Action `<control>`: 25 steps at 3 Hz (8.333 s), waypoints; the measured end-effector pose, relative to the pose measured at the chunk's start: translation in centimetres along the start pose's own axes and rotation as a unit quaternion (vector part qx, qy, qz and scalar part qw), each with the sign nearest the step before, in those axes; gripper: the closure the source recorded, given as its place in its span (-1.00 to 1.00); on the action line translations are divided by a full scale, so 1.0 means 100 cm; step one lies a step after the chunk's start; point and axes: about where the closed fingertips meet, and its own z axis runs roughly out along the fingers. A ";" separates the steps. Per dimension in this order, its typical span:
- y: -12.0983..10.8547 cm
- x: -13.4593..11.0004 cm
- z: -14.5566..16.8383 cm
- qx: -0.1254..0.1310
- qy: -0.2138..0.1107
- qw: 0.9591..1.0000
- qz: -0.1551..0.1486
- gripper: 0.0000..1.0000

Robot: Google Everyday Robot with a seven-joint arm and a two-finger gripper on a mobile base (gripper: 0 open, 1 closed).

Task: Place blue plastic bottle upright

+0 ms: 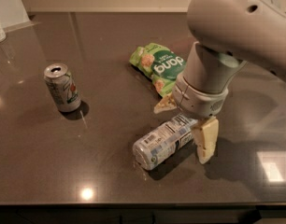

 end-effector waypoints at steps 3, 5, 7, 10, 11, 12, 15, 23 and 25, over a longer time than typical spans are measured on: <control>-0.013 0.007 -0.017 0.014 0.033 0.999 -0.002 0.73; -0.049 0.021 -0.078 0.141 0.090 0.983 -0.074 1.00; -0.071 0.017 -0.126 0.277 0.097 0.938 -0.186 1.00; -0.076 0.015 -0.137 0.280 0.138 0.913 -0.264 1.00; -0.083 0.016 -0.151 0.294 0.171 0.885 -0.317 1.00; -0.088 0.018 -0.158 0.310 0.197 0.849 -0.380 1.00; -0.088 0.020 -0.143 0.366 0.209 0.756 -0.501 1.00; -0.051 -0.013 -0.119 0.432 0.282 0.490 -0.703 1.00; -0.042 0.001 -0.105 0.424 0.350 0.430 -0.716 1.00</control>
Offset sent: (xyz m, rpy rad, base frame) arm 0.0031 -0.0007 0.0031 -0.0762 -0.0093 -0.0129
